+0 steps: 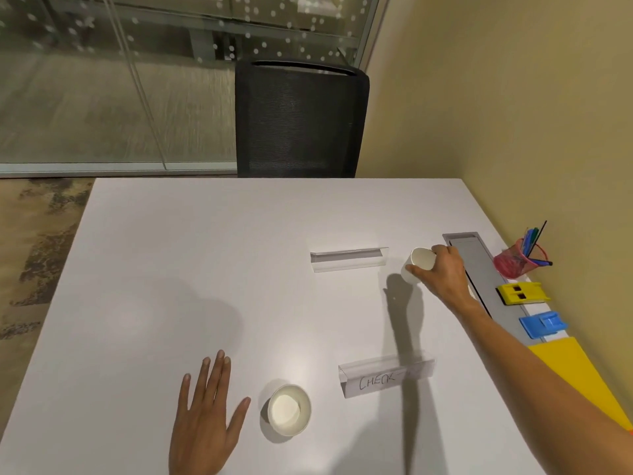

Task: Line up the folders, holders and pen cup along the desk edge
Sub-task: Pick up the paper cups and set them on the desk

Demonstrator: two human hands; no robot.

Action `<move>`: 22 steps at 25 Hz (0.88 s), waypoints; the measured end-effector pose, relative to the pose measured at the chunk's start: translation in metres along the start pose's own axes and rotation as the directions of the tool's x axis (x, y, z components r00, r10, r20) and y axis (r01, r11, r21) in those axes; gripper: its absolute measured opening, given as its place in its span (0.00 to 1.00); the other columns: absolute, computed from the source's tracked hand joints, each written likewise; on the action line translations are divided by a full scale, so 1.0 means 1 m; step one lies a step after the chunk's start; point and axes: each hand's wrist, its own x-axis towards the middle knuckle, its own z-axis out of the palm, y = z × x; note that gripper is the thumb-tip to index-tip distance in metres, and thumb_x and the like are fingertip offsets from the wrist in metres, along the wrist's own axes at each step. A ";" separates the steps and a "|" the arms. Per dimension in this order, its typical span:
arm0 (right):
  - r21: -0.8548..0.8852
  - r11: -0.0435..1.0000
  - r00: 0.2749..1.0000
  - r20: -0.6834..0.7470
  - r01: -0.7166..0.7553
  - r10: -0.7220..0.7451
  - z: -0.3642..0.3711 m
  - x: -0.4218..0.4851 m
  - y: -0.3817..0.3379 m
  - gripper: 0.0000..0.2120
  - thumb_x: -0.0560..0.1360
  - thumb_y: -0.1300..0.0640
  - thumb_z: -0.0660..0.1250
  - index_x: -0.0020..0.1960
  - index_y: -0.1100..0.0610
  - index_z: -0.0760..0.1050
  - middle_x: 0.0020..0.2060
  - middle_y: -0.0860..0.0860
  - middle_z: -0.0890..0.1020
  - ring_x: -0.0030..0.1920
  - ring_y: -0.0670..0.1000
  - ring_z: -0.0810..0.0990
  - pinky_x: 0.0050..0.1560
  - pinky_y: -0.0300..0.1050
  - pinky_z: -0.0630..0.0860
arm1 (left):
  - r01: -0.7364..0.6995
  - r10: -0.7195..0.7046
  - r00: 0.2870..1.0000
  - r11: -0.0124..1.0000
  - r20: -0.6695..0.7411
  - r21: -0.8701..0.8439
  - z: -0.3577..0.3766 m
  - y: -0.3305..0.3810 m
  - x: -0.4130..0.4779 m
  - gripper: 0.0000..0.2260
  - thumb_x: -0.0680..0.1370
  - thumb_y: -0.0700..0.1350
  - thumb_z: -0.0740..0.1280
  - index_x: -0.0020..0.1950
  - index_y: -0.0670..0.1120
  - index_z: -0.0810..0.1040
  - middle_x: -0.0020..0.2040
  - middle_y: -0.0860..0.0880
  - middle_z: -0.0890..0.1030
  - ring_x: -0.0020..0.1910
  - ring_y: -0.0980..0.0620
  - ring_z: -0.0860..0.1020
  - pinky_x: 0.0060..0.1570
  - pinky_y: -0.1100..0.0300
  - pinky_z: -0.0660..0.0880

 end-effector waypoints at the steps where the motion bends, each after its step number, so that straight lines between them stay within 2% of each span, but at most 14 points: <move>1: 0.005 1.000 1.000 -0.003 -0.011 0.011 0.005 0.009 0.002 0.34 0.67 0.47 0.77 0.63 0.65 0.70 0.61 0.63 0.73 0.61 0.64 0.73 0.58 0.56 0.74 | -0.001 0.001 1.000 1.000 -0.005 0.004 0.000 0.000 0.001 0.37 0.78 0.65 0.53 0.81 0.48 0.52 0.83 0.51 0.53 0.82 0.50 0.51 0.79 0.42 0.55; 5: 0.013 0.999 0.999 -0.006 -0.039 0.039 0.024 0.040 0.007 0.31 0.68 0.48 0.77 0.61 0.67 0.71 0.59 0.63 0.74 0.61 0.64 0.72 0.56 0.55 0.74 | -0.007 0.008 1.000 1.000 -0.029 0.028 0.004 -0.002 0.005 0.37 0.77 0.66 0.51 0.80 0.45 0.59 0.81 0.49 0.60 0.81 0.48 0.56 0.77 0.40 0.58; 9: 0.016 0.998 0.998 -0.004 -0.066 0.066 0.038 0.056 0.015 0.32 0.68 0.49 0.77 0.61 0.67 0.71 0.60 0.64 0.73 0.60 0.66 0.72 0.56 0.57 0.75 | -0.004 0.010 0.997 0.997 -0.083 0.075 0.010 -0.004 0.009 0.37 0.77 0.67 0.50 0.77 0.43 0.66 0.78 0.46 0.67 0.80 0.48 0.55 0.75 0.38 0.61; 17: 0.068 0.992 0.995 0.002 -0.103 0.103 0.052 0.059 0.026 0.32 0.69 0.47 0.75 0.63 0.65 0.70 0.61 0.62 0.73 0.61 0.65 0.72 0.54 0.54 0.72 | 0.008 0.002 0.997 0.993 -0.083 0.122 0.016 -0.007 0.013 0.36 0.77 0.66 0.51 0.76 0.43 0.67 0.77 0.45 0.69 0.80 0.49 0.56 0.73 0.37 0.62; 20: -0.031 0.995 0.995 -0.021 -0.096 0.095 0.051 0.054 0.024 0.38 0.68 0.40 0.73 0.68 0.62 0.67 0.67 0.59 0.71 0.66 0.65 0.69 0.61 0.61 0.70 | 0.003 0.004 0.998 0.994 -0.066 0.109 0.013 -0.006 0.014 0.37 0.77 0.67 0.49 0.77 0.43 0.66 0.77 0.45 0.68 0.80 0.48 0.56 0.74 0.37 0.62; 22: -0.108 0.994 0.996 -0.092 0.013 -0.023 0.057 0.038 0.017 0.38 0.71 0.35 0.67 0.70 0.60 0.66 0.71 0.57 0.69 0.70 0.62 0.66 0.68 0.64 0.64 | -0.003 0.008 0.999 0.995 -0.053 0.100 0.010 -0.004 0.012 0.37 0.77 0.67 0.48 0.77 0.43 0.65 0.79 0.46 0.66 0.80 0.48 0.55 0.75 0.38 0.60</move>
